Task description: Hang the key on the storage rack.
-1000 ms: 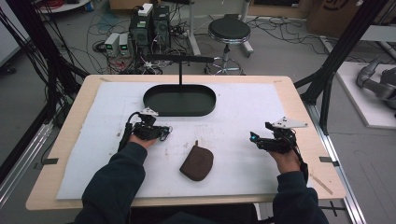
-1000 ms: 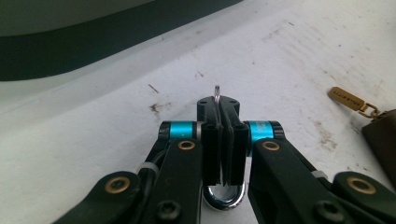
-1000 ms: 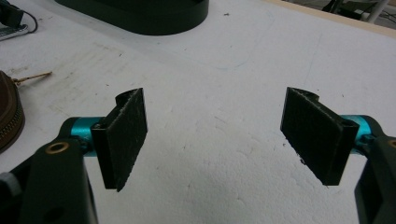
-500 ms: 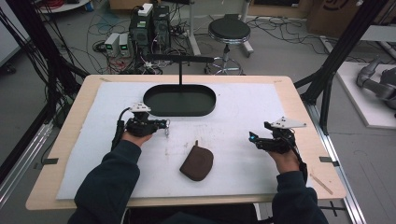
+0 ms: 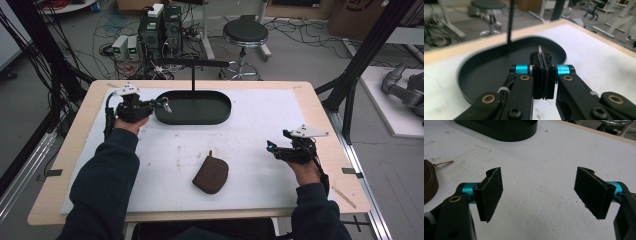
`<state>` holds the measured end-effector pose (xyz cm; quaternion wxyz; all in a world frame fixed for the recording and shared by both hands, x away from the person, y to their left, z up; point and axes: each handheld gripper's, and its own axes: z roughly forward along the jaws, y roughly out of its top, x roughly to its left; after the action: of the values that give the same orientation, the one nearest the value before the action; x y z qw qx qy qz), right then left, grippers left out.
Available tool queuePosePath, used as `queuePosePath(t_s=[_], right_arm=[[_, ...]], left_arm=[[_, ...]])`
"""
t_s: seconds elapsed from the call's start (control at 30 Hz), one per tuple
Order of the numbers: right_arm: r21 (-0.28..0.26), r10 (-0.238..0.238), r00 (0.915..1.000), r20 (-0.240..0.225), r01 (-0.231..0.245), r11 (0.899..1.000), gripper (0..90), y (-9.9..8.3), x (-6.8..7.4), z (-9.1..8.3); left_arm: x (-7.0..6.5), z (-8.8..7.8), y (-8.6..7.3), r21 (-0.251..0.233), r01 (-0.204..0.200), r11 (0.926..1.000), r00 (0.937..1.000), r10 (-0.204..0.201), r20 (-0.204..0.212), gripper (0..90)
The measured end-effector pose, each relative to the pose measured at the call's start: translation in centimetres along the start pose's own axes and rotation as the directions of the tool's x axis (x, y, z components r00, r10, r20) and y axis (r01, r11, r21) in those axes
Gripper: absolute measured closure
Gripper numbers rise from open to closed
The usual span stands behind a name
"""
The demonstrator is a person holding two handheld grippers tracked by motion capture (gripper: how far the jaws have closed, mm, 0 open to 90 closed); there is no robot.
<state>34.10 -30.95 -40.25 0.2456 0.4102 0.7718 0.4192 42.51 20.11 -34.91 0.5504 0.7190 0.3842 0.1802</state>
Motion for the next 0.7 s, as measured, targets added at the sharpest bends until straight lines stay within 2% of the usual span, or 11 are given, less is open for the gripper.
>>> queuePosePath(t_s=[0.07,0.1,0.13,0.3,0.43,0.53,0.6,0.7], right_arm=[[-0.001,0.002,1.0000,-0.002,-0.002,1.000,23.3,0.0,0.0,0.0],[-0.001,0.009,1.0000,-0.001,-0.009,1.000,23.3,0.0,-0.1,0.0],[-0.001,0.009,1.0000,-0.001,-0.009,1.000,23.3,0.0,-0.1,0.0],[0.000,0.006,1.0000,0.002,-0.006,1.000,23.3,0.0,-0.1,0.1],[0.008,0.011,0.9999,0.004,-0.011,1.000,23.3,-0.1,-0.2,0.3],[0.004,0.008,1.0000,0.003,-0.008,1.000,23.3,-0.1,-0.2,0.2],[0.004,0.010,0.9999,0.004,-0.010,1.000,23.3,-0.1,-0.2,0.2],[-0.001,0.017,0.9998,0.009,-0.017,1.000,23.3,-0.2,-0.4,0.1]], left_arm=[[0.5,-0.1,1.3,-0.024,-0.019,0.9995,0.9998,0.019,-0.005,88.3],[1.0,0.1,2.5,-0.039,-0.041,0.9984,0.9992,0.041,-0.008,88.3],[1.0,0.1,2.5,-0.039,-0.041,0.9984,0.9992,0.041,-0.008,88.3],[2.7,1.0,4.9,-0.059,-0.071,0.9957,0.9974,0.072,0.002,88.3],[3.8,2.1,5.9,-0.062,-0.076,0.9952,0.9971,0.076,0.005,88.3],[4.5,2.9,6.5,-0.045,-0.077,0.9960,0.9970,0.077,0.005,88.3],[4.8,3.4,6.7,-0.052,-0.077,0.9957,0.9970,0.077,0.001,88.3],[5.5,3.9,6.9,-0.036,-0.070,0.9969,0.9975,0.069,-0.014,88.3]])
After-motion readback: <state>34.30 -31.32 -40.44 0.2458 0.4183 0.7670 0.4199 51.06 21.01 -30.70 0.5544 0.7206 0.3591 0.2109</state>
